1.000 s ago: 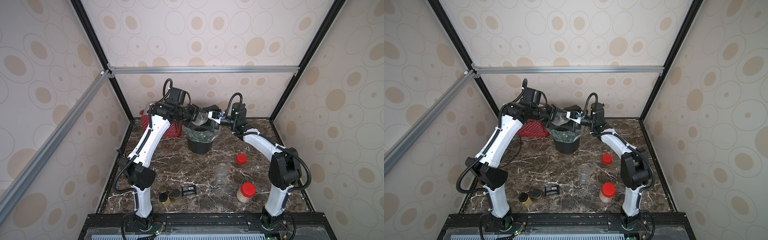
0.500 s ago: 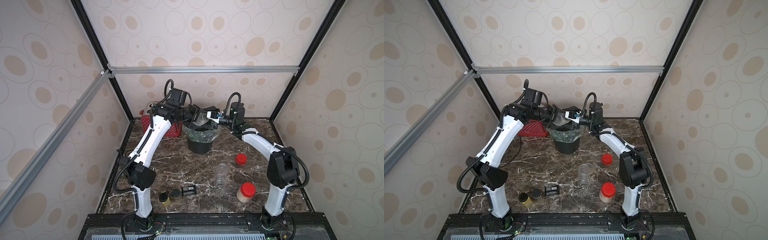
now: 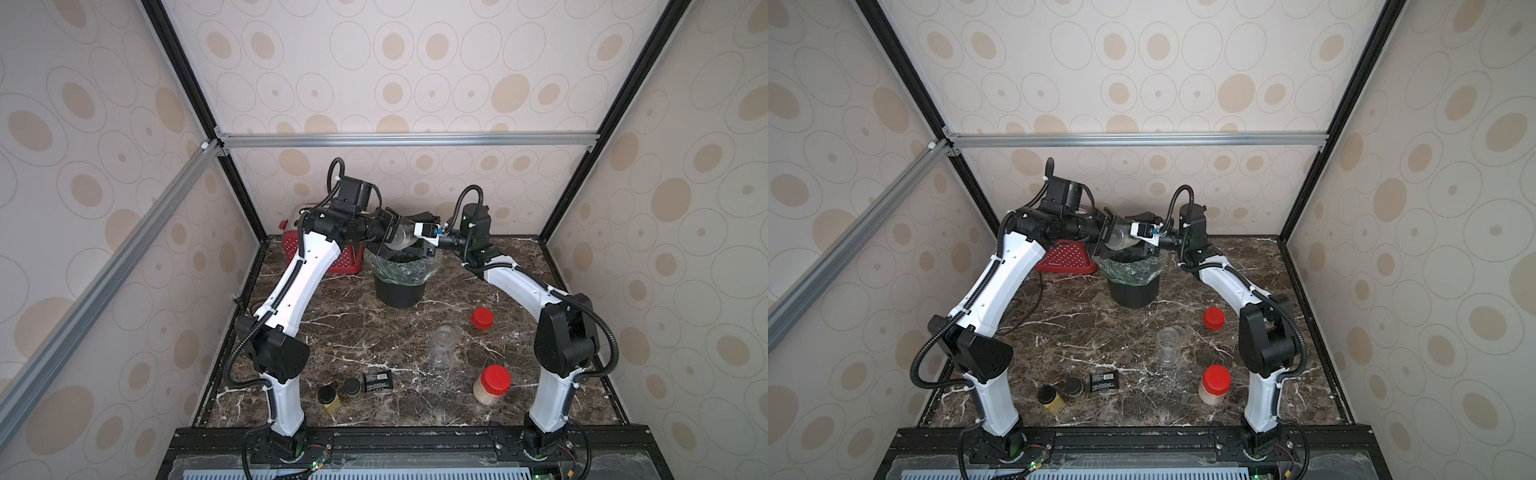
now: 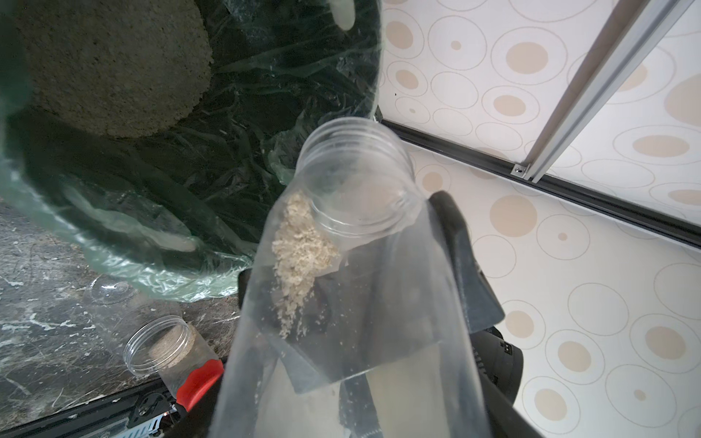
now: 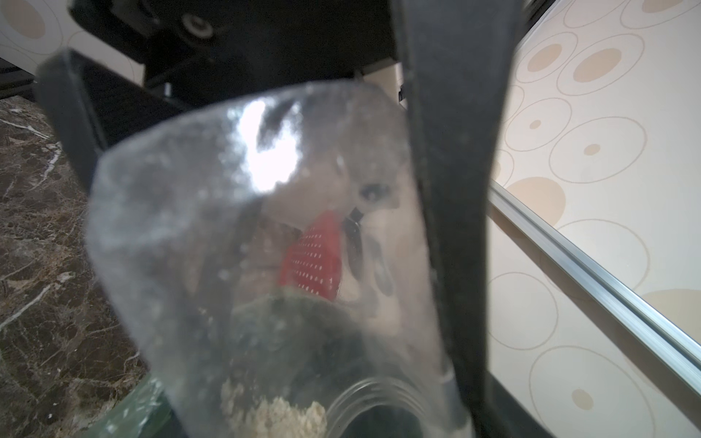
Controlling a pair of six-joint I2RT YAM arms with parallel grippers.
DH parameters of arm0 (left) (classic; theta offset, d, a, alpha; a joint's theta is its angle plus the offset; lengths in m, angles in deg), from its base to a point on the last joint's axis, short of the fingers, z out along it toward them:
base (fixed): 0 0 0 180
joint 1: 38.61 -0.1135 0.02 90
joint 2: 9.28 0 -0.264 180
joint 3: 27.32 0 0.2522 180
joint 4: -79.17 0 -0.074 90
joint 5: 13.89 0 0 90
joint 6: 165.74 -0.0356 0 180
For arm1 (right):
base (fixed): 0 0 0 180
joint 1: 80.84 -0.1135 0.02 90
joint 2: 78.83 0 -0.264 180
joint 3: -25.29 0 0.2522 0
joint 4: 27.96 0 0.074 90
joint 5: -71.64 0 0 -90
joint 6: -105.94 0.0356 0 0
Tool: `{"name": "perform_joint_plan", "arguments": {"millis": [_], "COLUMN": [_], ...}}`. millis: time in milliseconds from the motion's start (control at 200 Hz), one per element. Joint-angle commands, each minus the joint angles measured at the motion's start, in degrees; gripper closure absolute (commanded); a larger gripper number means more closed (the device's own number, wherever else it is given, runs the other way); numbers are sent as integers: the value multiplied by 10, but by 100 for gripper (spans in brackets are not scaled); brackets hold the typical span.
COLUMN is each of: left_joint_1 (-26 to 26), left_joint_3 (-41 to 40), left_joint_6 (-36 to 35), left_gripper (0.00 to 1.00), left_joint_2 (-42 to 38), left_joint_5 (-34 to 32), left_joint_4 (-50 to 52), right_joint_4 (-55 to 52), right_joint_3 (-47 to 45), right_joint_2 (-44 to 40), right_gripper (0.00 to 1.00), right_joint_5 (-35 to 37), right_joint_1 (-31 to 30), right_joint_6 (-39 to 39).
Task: Empty expired oatmeal from jars
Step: Pour the expired oatmeal into the trash bin.
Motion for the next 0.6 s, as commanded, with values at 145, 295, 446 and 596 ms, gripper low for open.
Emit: {"name": "perform_joint_plan", "arguments": {"millis": [145,295,446,596], "left_joint_1": [2,0,-20,-57], "left_joint_3": [-5,-5,-7,-72], "left_joint_6": [-41,-51,-117,-189], "left_gripper": [1,1,1,1], "left_joint_2": [-21,-25,-45,-88], "left_joint_5": [4,-1,-18,-48], "left_joint_4": [-62,-62,-37,-44], "right_joint_4": [-4,0,4,3], "right_joint_3": [23,23,28,31], "right_joint_2": [9,12,16,19], "right_gripper": [44,44,46,49], "right_joint_5": [-24,-25,-23,-24], "right_joint_1": [-5,-6,-4,-4], "right_joint_6": [41,49,63,72]}}
